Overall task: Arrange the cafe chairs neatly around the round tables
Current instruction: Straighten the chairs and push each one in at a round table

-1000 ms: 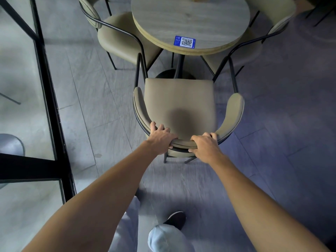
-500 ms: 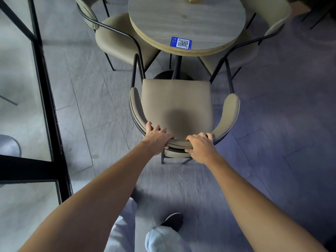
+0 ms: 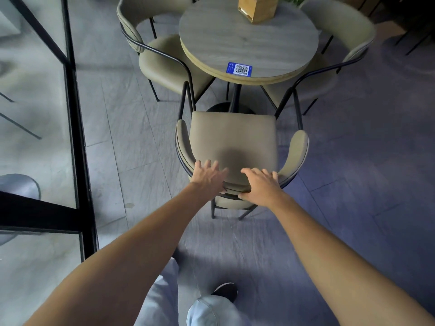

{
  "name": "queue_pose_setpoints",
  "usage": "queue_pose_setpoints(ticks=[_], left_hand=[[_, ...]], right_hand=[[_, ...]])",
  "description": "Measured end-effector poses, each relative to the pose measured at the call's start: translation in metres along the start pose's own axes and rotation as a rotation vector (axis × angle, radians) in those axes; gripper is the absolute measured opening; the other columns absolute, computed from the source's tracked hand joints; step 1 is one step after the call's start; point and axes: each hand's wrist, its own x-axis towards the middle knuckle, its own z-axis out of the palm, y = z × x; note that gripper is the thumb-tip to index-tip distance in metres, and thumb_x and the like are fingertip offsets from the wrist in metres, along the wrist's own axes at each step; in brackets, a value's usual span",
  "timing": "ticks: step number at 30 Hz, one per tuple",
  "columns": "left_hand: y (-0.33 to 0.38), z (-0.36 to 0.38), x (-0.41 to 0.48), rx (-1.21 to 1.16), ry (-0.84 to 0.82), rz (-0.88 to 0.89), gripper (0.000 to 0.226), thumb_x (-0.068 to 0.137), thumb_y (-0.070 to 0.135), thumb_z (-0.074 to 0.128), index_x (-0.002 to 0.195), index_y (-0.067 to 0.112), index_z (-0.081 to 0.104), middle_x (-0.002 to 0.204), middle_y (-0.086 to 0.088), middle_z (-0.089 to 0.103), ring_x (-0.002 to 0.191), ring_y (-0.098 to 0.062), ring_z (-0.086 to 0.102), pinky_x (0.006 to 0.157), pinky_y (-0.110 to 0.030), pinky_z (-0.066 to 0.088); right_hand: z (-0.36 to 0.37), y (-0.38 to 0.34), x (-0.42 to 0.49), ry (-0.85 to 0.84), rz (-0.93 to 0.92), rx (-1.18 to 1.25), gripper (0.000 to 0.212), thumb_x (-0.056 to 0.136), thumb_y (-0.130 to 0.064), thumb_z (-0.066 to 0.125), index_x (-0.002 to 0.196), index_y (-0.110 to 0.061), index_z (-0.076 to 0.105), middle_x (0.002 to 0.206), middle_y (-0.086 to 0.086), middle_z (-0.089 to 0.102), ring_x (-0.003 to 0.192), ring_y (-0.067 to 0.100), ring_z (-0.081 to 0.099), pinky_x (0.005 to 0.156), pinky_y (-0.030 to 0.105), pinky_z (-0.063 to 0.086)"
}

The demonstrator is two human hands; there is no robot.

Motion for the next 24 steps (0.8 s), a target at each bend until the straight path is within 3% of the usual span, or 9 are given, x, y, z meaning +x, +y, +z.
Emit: queue_pose_setpoints(ticks=[13, 24], left_hand=[[0.041, -0.156, -0.019, -0.078, 0.257, -0.129, 0.053, 0.098, 0.056, 0.034, 0.138, 0.023, 0.042, 0.135, -0.013, 0.049, 0.123, -0.034, 0.044, 0.101, -0.051, 0.035], [0.115, -0.247, 0.074, -0.053, 0.348, -0.096, 0.045, 0.098, 0.054, 0.033, 0.127, 0.024, 0.050, 0.126, -0.009, 0.051, 0.118, -0.032, 0.045, 0.094, -0.047, 0.037]], right_hand=[[-0.151, 0.023, -0.032, 0.212, -0.091, -0.074, 0.079, 0.082, -0.062, 0.064, 0.147, -0.027, 0.036, 0.143, 0.001, 0.048, 0.131, 0.030, 0.040, 0.107, 0.051, 0.029], [-0.243, 0.123, -0.014, 0.285, -0.056, -0.110, 0.072, 0.079, -0.050, 0.069, 0.140, -0.024, 0.041, 0.137, 0.003, 0.049, 0.126, 0.032, 0.040, 0.099, 0.049, 0.031]])
